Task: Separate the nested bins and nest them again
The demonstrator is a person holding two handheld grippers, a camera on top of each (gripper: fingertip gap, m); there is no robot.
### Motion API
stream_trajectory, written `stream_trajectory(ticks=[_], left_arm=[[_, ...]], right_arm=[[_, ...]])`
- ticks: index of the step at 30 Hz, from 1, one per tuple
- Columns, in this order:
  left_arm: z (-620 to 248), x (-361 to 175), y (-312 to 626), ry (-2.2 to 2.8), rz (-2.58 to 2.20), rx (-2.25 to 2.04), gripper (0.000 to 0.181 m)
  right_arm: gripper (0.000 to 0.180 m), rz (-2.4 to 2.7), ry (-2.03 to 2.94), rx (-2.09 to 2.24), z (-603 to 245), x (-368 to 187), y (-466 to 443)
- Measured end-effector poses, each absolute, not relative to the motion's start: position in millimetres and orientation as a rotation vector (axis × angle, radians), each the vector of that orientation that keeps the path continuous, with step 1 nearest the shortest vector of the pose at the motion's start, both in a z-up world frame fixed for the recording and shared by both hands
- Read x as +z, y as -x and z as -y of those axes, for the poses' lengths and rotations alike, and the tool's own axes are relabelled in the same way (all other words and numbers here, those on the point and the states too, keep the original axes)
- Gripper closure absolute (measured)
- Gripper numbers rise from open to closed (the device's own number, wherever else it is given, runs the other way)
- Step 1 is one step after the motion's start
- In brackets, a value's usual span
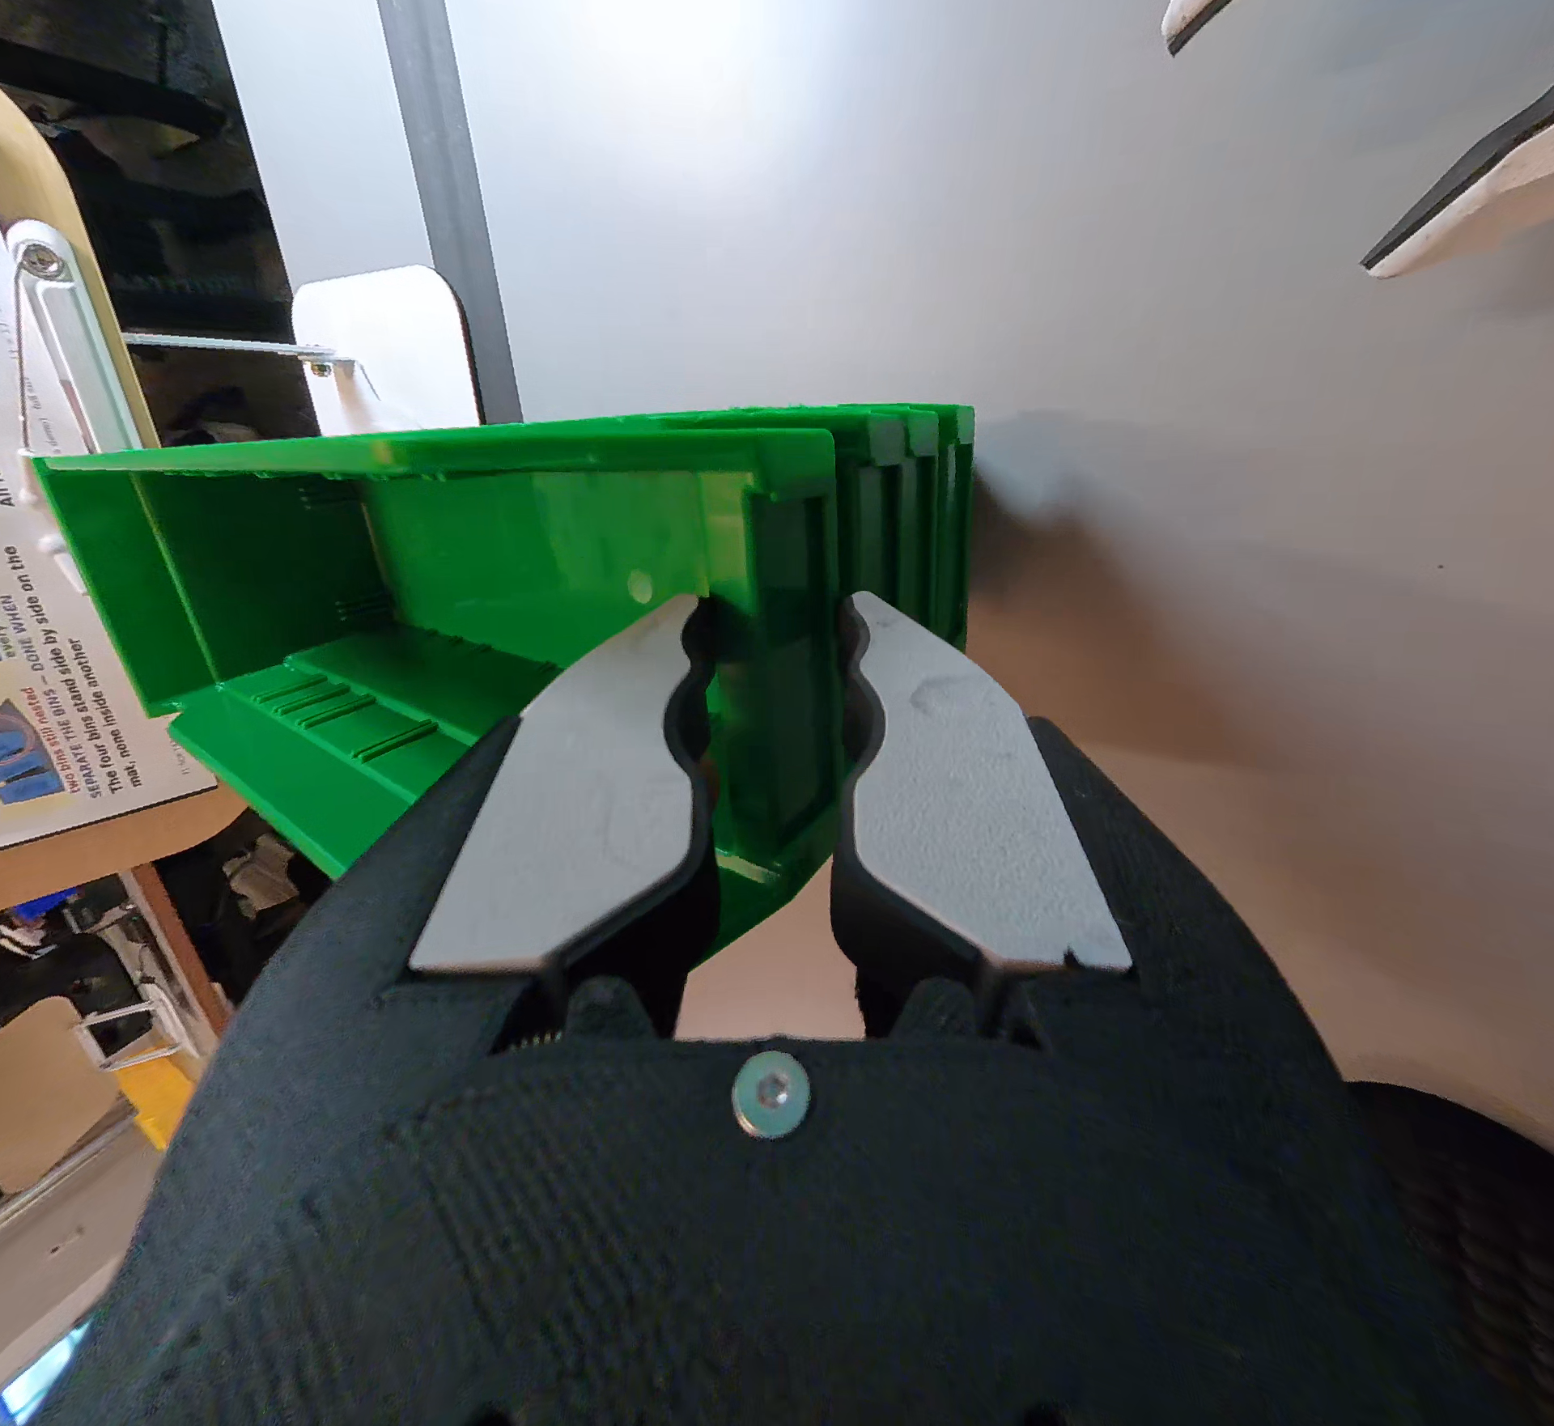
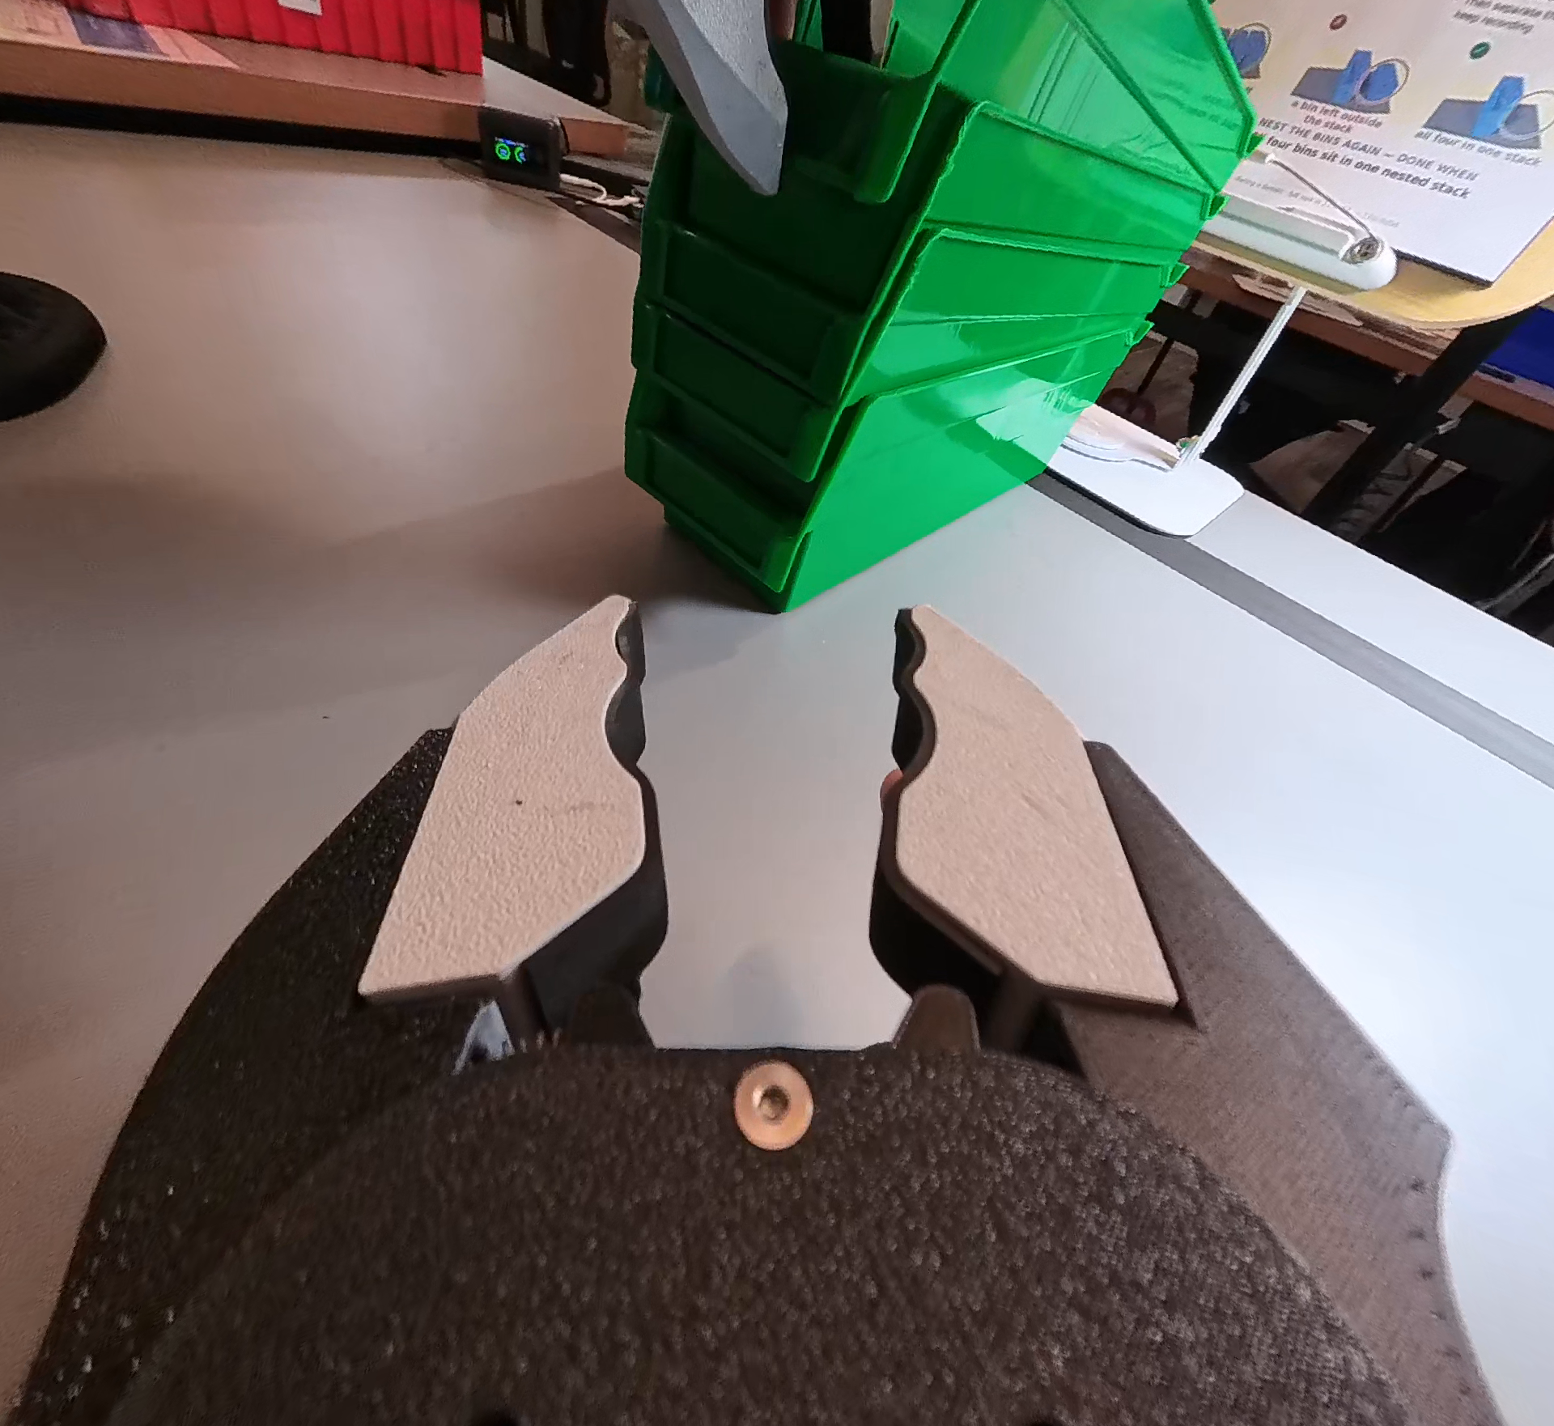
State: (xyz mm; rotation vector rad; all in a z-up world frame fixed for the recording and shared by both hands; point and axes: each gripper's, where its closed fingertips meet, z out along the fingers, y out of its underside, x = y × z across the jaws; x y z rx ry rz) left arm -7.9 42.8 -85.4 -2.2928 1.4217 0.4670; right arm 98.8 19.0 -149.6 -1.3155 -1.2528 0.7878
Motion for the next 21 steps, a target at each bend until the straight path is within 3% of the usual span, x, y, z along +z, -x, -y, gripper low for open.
stream_trajectory(ticks=[1, 8, 21], left_arm=[[-42.8, -84.0, 8.6, 2.282, -1.428, 0.480, 0.152], [-46.8, -52.9, 10.3, 2.205, -1.394, 0.522, 0.151], [-50.7, 51.3, 40.9, 1.971, -1.186, 0.739, 0.155]], right_arm=[[0.123, 1.256, 1.316, 0.787, -18.8, -150.2, -98.7], [0.123, 1.276, 1.318, 0.791, -16.6, -152.6, -98.2], [0.125, 1.280, 1.317, 0.797, -15.7, -152.6, -99.0]])
